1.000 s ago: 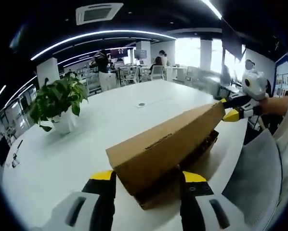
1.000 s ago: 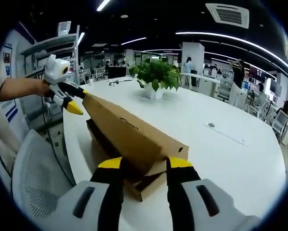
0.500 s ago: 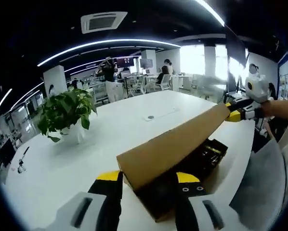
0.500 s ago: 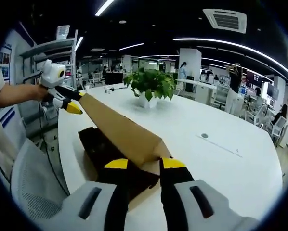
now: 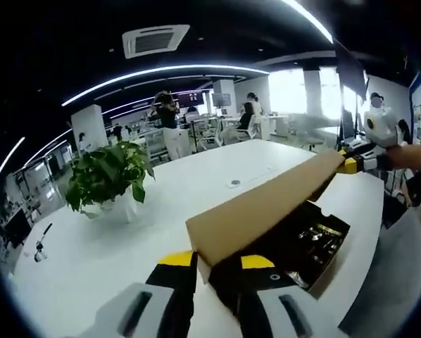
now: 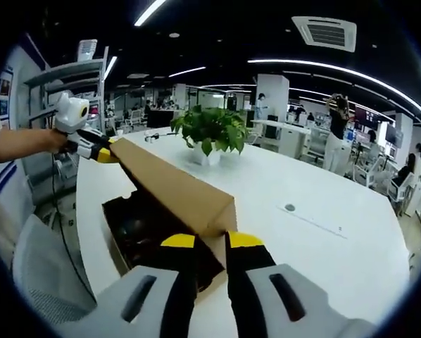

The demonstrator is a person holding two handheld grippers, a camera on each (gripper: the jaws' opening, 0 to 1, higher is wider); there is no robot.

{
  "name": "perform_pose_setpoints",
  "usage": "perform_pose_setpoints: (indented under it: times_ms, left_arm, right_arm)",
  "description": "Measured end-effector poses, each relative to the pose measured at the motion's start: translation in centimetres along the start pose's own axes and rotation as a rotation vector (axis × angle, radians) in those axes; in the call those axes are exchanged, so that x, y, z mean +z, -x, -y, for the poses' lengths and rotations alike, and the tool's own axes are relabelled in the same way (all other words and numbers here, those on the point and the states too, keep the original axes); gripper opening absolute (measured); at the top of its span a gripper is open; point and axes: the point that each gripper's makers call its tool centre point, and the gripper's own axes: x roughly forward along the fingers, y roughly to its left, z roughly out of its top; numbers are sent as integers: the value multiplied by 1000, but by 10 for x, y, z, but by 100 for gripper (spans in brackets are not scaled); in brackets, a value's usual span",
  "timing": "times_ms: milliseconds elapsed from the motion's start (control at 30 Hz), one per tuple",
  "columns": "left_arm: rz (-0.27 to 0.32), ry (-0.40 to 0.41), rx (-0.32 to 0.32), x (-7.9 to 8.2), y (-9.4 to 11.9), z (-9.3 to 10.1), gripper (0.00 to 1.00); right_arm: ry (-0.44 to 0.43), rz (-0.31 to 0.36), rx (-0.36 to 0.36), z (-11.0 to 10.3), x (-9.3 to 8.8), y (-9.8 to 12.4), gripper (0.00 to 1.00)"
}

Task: Operate the shoe box by opening the lid, removing the specified soft item, and placing it in the target area until the item is outside and the box remains undamaged.

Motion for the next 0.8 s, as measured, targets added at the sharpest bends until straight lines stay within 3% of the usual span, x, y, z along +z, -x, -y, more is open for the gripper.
perform_pose_setpoints:
  times_ms: [333,800]
  left_arm:
    - [10,19,50,10,-8,-16,6]
    - [23,47,64,20,-19,-30,5]
  right_arm:
    - [4,10,-32,12,7,-7,8]
    - [18,36,-70,27,15,-15,10]
